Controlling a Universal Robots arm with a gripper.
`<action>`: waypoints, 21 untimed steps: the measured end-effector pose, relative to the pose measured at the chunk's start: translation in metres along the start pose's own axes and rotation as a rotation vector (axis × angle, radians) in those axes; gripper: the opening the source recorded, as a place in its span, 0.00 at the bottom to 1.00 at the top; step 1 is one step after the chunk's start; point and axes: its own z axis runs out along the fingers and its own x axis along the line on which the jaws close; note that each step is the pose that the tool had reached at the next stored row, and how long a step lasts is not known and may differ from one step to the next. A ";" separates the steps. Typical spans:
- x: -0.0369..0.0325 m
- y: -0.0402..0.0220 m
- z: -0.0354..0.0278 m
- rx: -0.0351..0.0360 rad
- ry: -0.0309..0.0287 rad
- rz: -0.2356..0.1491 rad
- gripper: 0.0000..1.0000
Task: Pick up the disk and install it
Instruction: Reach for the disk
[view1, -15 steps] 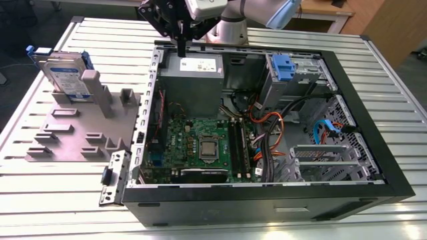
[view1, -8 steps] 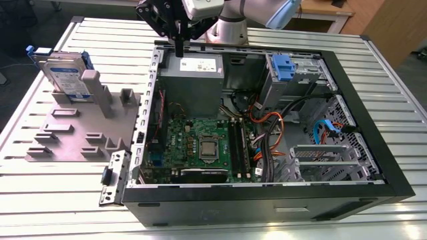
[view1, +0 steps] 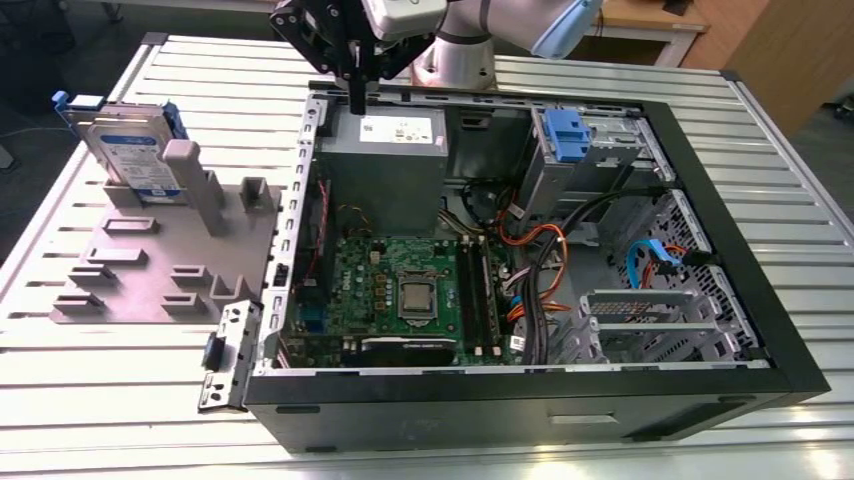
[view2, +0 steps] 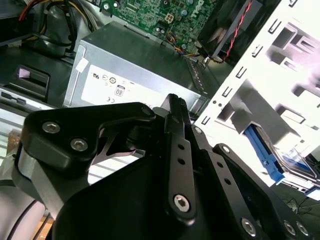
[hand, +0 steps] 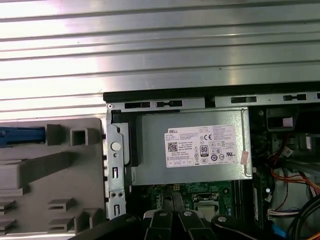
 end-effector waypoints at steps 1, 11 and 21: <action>0.0012 -0.0001 0.0000 0.0002 0.0001 0.000 0.11; 0.0098 -0.0007 0.0007 0.0001 0.0001 0.000 0.11; 0.0114 -0.0009 0.0010 0.0001 0.0001 0.000 0.11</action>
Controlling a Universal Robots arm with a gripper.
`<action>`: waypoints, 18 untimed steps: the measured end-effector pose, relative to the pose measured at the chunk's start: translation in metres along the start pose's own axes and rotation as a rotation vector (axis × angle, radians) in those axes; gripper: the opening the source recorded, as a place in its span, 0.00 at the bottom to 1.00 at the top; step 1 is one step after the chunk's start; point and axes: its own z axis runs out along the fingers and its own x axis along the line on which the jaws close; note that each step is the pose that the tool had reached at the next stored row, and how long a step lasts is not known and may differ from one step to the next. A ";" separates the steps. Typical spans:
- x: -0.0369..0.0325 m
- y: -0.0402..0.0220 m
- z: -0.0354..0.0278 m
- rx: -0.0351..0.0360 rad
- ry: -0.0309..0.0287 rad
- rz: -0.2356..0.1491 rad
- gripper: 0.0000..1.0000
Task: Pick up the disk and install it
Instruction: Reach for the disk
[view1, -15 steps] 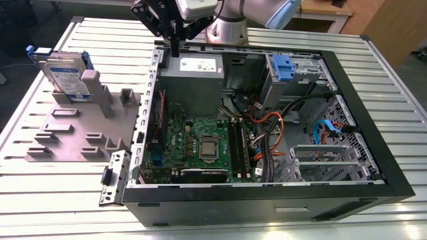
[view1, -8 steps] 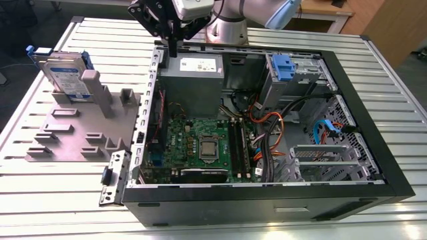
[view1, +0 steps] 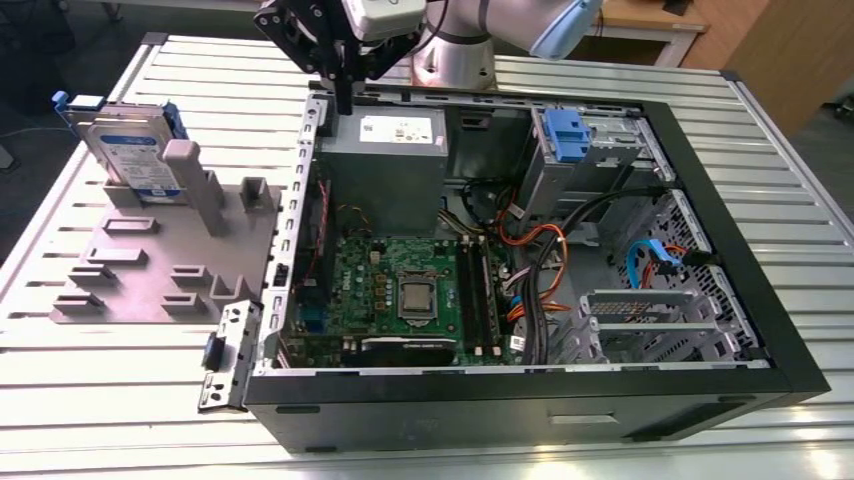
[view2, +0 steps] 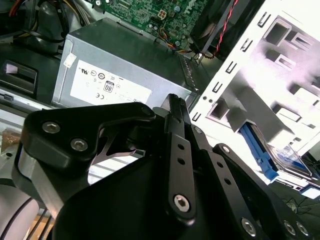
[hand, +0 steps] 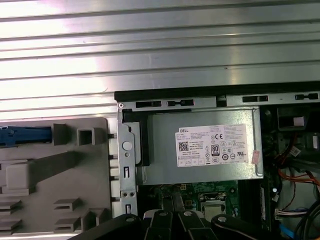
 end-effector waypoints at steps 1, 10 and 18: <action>0.0003 0.0000 0.0000 0.0000 0.0000 0.000 0.11; 0.0043 -0.0003 0.0004 0.0000 0.0000 0.000 0.11; 0.0078 -0.0006 0.0005 0.0000 0.0000 0.000 0.11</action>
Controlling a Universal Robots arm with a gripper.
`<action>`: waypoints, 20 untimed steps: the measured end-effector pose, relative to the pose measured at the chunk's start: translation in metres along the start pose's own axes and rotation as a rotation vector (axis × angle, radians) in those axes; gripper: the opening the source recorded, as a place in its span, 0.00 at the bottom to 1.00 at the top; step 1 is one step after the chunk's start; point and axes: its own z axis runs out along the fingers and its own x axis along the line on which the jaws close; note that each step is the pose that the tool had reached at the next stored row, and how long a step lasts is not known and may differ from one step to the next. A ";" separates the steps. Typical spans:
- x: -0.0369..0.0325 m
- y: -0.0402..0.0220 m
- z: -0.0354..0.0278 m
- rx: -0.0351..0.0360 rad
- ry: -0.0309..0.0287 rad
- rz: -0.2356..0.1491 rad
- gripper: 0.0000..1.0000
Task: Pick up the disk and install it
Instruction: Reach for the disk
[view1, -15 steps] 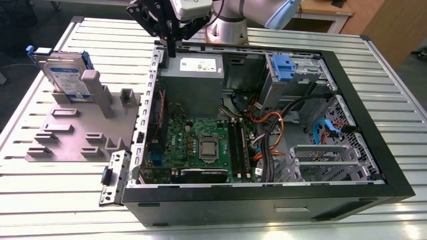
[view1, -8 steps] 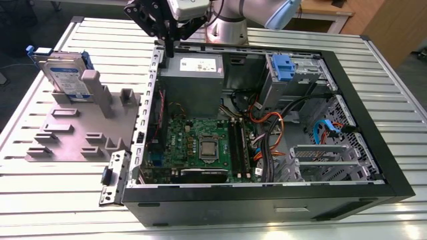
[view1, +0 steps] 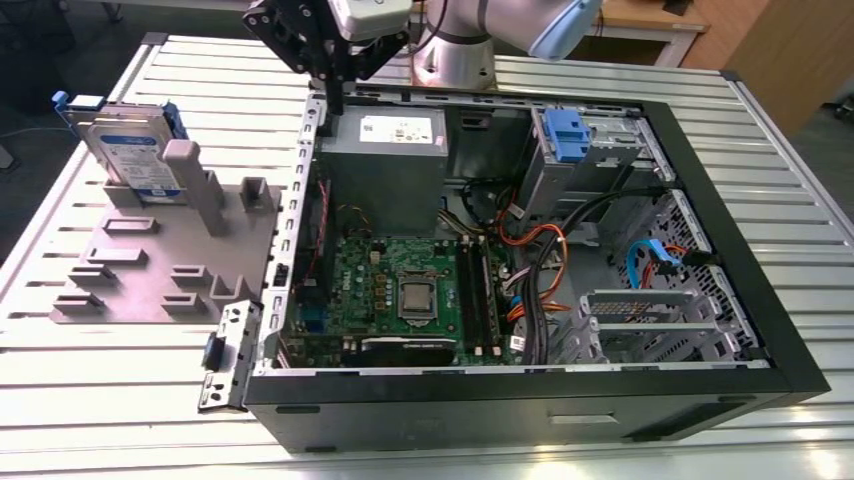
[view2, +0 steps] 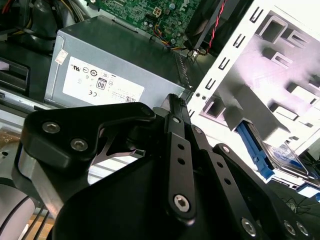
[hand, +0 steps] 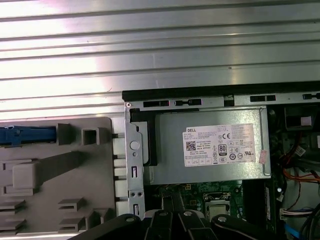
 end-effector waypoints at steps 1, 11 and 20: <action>0.0026 -0.0002 0.0003 0.0000 0.0000 0.000 0.11; 0.0041 -0.0003 0.0005 0.0000 0.0000 0.000 0.11; 0.0075 -0.0006 0.0008 -0.0001 -0.0001 0.000 0.11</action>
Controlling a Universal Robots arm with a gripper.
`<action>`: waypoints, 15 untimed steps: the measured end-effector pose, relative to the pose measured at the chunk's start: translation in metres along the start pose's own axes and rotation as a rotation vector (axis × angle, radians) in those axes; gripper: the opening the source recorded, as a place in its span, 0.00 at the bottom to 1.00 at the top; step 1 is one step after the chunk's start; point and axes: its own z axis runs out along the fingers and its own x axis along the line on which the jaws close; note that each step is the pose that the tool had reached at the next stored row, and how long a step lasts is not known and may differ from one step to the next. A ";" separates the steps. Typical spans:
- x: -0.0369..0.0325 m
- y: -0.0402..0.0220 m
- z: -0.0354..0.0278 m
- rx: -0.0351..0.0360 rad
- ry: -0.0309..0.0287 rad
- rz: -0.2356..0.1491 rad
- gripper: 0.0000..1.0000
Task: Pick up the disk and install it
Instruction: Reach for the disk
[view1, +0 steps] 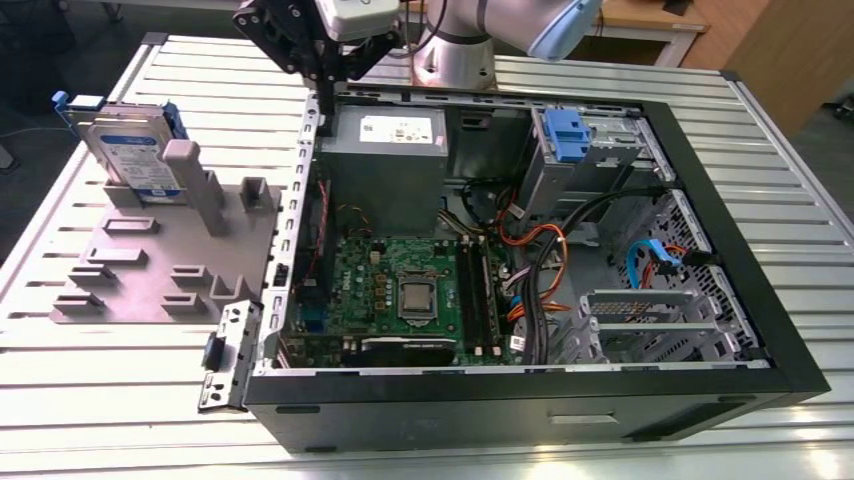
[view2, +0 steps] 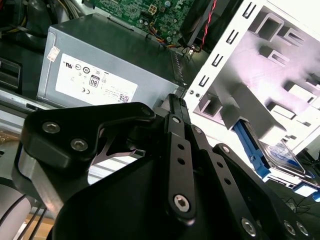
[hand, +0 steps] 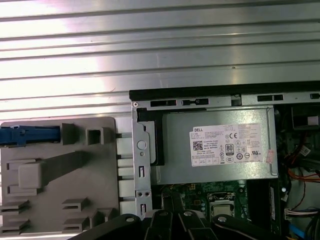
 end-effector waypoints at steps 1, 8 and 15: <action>0.0004 0.0000 0.0000 0.0001 0.0000 0.000 0.11; 0.0030 -0.0002 0.0002 0.0001 0.0000 0.000 0.11; 0.0053 -0.0004 0.0004 0.0001 0.0000 0.000 0.11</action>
